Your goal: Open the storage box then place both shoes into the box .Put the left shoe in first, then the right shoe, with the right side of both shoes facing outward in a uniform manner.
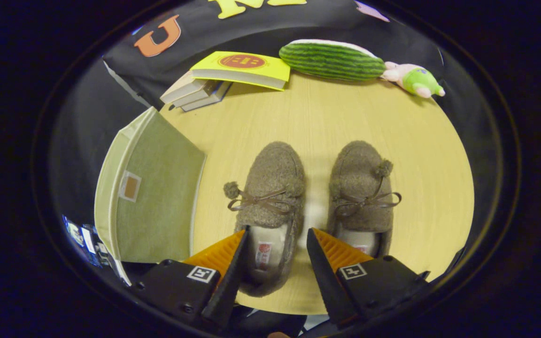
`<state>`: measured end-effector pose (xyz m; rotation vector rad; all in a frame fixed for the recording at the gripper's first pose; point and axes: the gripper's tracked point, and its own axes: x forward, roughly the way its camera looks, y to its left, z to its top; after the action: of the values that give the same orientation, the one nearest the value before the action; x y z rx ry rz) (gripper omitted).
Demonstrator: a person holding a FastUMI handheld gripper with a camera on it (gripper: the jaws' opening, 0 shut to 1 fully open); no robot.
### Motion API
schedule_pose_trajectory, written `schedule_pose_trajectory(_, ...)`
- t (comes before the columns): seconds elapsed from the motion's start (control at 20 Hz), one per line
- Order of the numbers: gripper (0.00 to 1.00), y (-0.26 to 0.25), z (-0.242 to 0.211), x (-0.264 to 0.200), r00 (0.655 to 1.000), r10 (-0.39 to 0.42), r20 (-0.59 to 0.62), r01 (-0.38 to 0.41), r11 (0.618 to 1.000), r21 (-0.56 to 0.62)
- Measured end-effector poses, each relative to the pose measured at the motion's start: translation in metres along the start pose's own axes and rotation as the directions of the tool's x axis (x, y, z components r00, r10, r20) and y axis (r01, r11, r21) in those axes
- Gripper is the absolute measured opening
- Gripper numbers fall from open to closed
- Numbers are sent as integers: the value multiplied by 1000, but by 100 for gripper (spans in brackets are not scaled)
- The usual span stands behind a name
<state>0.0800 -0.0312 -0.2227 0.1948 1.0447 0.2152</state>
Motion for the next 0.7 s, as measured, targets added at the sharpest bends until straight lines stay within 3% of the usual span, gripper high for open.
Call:
schedule_pose_trajectory(0.5,33,-6,-15,21,993,9,-117,3,995,96)
schedule_pose_trajectory(0.6,21,-10,-14,17,994,1,-107,12,992,122)
schedule_pose_trajectory(0.65,10,-8,-13,14,995,13,-103,1,990,142)
schedule_pose_trajectory(0.7,7,-4,-14,10,994,31,-100,-13,985,174)
